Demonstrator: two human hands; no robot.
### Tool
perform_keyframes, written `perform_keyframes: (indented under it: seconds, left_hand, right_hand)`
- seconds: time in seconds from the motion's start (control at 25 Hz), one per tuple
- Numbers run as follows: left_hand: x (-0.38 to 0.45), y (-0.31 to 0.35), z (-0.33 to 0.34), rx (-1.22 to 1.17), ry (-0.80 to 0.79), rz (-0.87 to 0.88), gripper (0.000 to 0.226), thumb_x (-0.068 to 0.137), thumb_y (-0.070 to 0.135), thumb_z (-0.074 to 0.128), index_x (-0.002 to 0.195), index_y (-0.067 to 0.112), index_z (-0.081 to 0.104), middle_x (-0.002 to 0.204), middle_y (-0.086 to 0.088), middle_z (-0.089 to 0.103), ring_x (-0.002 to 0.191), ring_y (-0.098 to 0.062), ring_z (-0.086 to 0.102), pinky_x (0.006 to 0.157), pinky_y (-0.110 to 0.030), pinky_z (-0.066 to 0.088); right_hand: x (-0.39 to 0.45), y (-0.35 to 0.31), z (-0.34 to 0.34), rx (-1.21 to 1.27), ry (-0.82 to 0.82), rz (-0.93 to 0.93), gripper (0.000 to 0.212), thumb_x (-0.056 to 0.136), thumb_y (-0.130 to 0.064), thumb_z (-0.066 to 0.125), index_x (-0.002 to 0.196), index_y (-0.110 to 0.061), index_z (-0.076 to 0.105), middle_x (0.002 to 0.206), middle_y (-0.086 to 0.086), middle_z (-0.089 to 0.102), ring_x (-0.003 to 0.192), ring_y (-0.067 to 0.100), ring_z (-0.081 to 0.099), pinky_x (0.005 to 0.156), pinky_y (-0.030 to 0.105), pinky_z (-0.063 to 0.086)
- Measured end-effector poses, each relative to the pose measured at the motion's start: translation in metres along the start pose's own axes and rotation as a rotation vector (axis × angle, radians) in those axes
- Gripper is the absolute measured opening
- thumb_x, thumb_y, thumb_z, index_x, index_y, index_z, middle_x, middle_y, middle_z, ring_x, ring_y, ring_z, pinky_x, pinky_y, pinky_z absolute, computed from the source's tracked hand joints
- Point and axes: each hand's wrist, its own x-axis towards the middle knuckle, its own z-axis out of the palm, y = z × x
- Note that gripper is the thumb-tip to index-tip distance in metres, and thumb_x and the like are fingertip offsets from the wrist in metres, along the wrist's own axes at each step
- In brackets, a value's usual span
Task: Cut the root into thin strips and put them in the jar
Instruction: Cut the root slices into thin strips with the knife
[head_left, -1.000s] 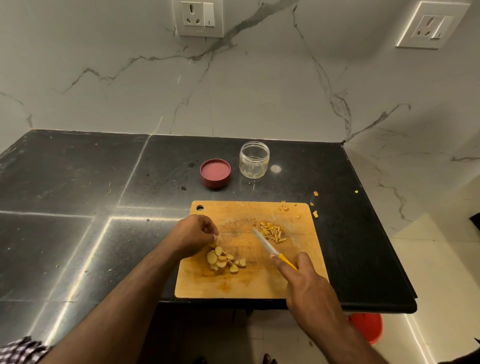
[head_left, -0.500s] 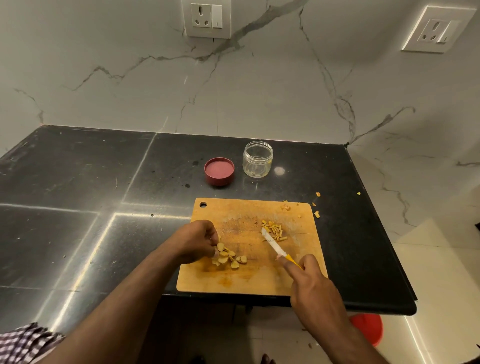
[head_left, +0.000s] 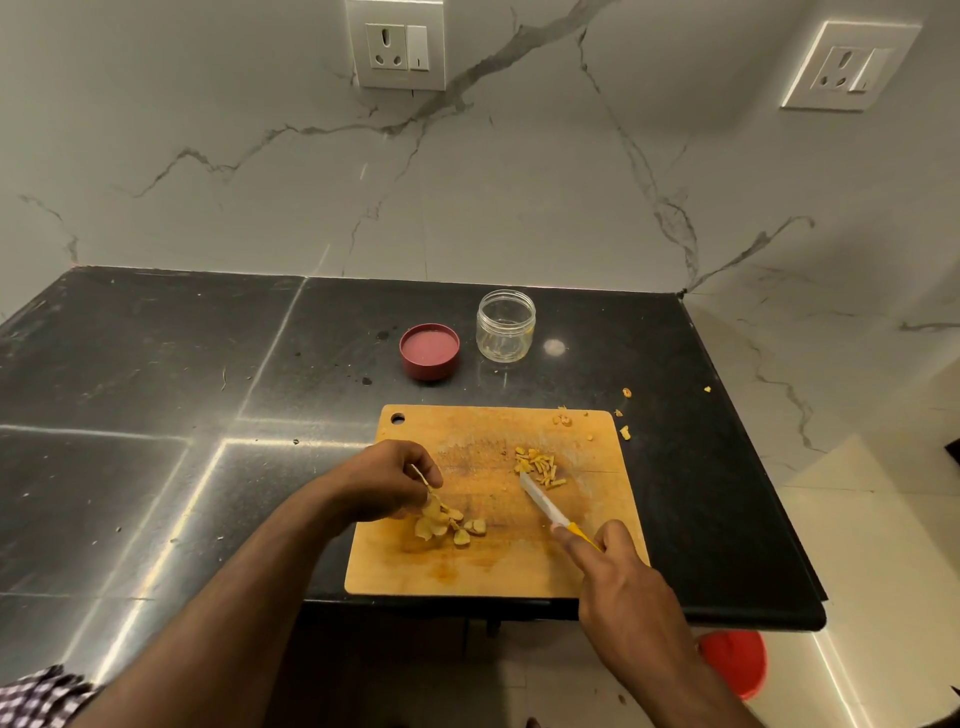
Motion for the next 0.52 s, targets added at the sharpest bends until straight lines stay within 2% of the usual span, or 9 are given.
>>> perform_keyframes:
  seconds: [0.12, 0.24, 0.32, 0.4, 0.52]
  left_hand:
    - [0.004, 0.009, 0.006, -0.112, 0.011, 0.035, 0.025, 0.089, -0.007, 0.059, 0.1, 0.011, 0.072, 0.078, -0.003, 0.061, 0.075, -0.018, 0.057, 0.069, -0.03, 0.05]
    - [0.016, 0.022, 0.024, -0.027, 0.075, 0.054, 0.031, 0.091, -0.008, 0.055, 0.099, 0.015, 0.075, 0.09, 0.001, 0.066, 0.08, -0.017, 0.06, 0.065, -0.029, 0.05]
    - [0.028, 0.027, 0.034, 0.088, 0.121, 0.073, 0.032, 0.093, -0.003, 0.055, 0.104, 0.021, 0.074, 0.101, 0.004, 0.066, 0.09, -0.014, 0.063, 0.07, -0.028, 0.055]
    - [0.039, 0.027, 0.041, 0.167, 0.157, 0.086, 0.03, 0.095, 0.002, 0.058, 0.111, 0.023, 0.073, 0.106, 0.006, 0.063, 0.098, -0.012, 0.062, 0.075, -0.026, 0.057]
    - [0.045, 0.025, 0.043, 0.265, 0.18, 0.081, 0.026, 0.093, 0.01, 0.066, 0.115, 0.024, 0.069, 0.111, 0.004, 0.064, 0.099, -0.013, 0.061, 0.071, -0.021, 0.053]
  right_hand:
    - [-0.001, -0.002, -0.001, 0.046, 0.012, -0.009, 0.053, 0.1, -0.021, 0.041, 0.147, -0.044, 0.032, 0.104, -0.009, 0.029, 0.065, 0.01, 0.044, 0.06, 0.025, 0.045]
    - [-0.002, -0.007, 0.001, 0.225, 0.005, -0.045, 0.053, 0.099, -0.022, 0.047, 0.145, -0.046, 0.036, 0.099, -0.014, 0.034, 0.07, 0.012, 0.051, 0.063, 0.028, 0.05]
    - [-0.001, -0.01, 0.001, 0.355, 0.014, -0.042, 0.052, 0.101, -0.025, 0.046, 0.145, -0.049, 0.033, 0.104, -0.02, 0.039, 0.081, 0.006, 0.053, 0.071, 0.025, 0.049]
    - [0.0, -0.013, -0.003, 0.446, -0.003, -0.02, 0.049, 0.103, -0.029, 0.043, 0.147, -0.048, 0.031, 0.119, -0.026, 0.043, 0.098, -0.002, 0.05, 0.085, 0.018, 0.044]
    - [0.001, -0.019, -0.003, 0.518, -0.038, -0.001, 0.047, 0.104, -0.031, 0.042, 0.149, -0.041, 0.032, 0.131, -0.026, 0.036, 0.118, -0.004, 0.038, 0.101, 0.017, 0.034]
